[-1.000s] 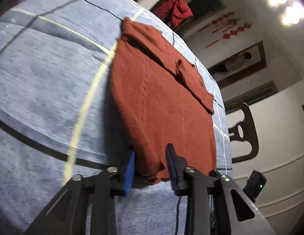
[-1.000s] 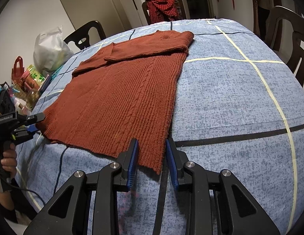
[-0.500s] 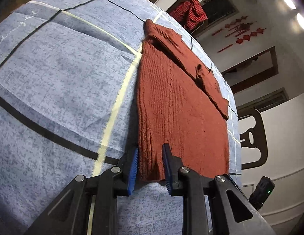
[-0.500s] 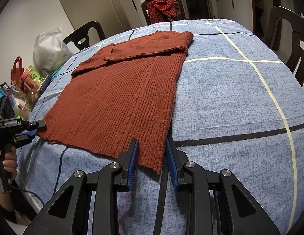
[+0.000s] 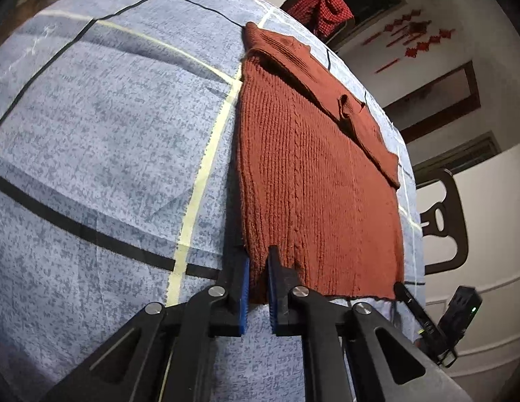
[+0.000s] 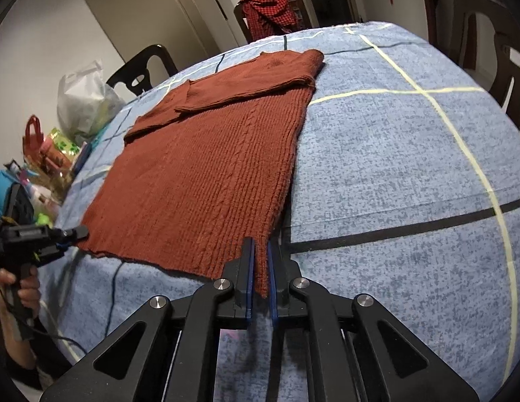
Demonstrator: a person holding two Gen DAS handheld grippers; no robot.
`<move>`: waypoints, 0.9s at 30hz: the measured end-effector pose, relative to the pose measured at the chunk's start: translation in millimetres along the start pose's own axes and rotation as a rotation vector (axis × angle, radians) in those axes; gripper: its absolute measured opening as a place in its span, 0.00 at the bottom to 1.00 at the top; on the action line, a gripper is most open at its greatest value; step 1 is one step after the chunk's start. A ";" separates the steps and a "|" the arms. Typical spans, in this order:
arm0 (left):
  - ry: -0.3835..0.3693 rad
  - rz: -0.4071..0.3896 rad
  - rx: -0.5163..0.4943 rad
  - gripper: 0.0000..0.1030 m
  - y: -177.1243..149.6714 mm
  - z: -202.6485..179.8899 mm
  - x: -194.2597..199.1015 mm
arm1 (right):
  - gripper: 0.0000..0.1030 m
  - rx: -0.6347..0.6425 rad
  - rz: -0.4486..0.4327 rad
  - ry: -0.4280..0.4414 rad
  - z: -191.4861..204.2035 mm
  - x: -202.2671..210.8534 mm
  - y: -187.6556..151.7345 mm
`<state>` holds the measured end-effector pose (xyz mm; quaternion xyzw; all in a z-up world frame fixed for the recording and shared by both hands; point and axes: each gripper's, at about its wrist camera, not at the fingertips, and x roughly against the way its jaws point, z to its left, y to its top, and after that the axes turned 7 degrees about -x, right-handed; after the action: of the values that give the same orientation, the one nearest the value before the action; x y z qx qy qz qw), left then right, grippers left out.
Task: Fold small clothes
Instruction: 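Lift the hem with both tools and fold it toward the collar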
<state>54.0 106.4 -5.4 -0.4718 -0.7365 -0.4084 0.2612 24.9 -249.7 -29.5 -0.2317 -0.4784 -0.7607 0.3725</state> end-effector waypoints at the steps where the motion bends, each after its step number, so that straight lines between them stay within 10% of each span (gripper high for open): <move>1: -0.002 0.000 -0.006 0.09 0.9 -0.9 0.6 | 0.06 -0.006 0.000 0.011 -0.8 0.6 0.9; 27: -0.054 -0.163 -0.063 0.09 68.6 -21.6 26.2 | 0.06 -0.043 -0.133 0.156 10.8 26.3 69.0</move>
<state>105.3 115.9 50.6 -0.4289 -0.7661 -0.4384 0.1921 63.1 -267.3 32.1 -0.1474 -0.4457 -0.8096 0.3523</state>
